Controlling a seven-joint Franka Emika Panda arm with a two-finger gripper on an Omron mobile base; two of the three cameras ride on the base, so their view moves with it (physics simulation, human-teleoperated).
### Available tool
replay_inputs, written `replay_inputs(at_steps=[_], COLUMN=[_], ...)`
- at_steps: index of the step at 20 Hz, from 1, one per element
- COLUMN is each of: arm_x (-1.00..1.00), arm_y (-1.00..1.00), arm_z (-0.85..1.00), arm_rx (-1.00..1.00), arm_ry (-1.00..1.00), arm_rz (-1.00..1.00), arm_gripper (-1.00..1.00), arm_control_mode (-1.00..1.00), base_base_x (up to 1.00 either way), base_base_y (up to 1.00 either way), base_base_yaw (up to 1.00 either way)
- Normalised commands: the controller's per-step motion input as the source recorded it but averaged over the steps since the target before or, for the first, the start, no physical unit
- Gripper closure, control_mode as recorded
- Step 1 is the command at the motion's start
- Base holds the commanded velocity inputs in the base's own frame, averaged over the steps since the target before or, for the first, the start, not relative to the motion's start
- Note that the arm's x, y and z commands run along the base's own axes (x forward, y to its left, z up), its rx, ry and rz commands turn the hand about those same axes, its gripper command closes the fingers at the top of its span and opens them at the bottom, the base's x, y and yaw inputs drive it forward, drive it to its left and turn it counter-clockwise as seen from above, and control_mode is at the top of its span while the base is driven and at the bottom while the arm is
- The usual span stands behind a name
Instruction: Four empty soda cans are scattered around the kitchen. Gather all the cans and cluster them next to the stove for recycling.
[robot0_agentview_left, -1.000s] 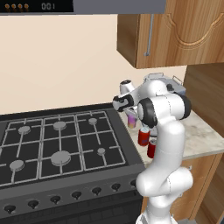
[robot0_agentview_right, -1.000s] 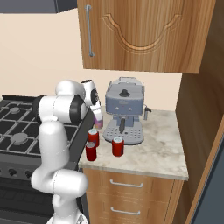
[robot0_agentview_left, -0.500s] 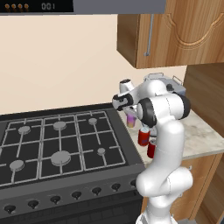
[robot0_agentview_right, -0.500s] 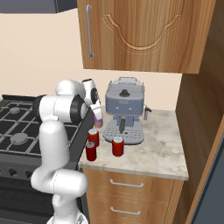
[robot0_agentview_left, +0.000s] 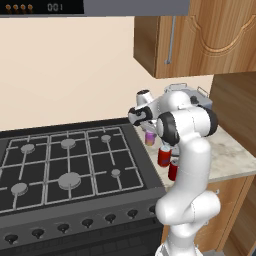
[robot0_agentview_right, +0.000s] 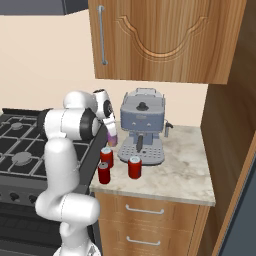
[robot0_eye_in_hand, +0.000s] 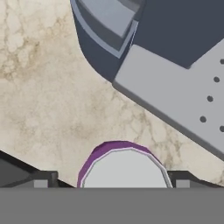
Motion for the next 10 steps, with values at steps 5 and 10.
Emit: replay_inputs(at_steps=[5,10], arm_x=[-0.06,-0.18], arm_y=[0.0,0.0], arm_z=[0.17,0.07], arm_rx=[0.0,0.0], arm_ry=[0.0,0.0], arm_rz=[0.0,0.0], arm_gripper=[-1.0,-1.0], arm_control_mode=[-1.0,-1.0], base_base_x=[0.0,0.0], base_base_y=[0.0,0.0], base_base_yaw=[0.0,0.0])
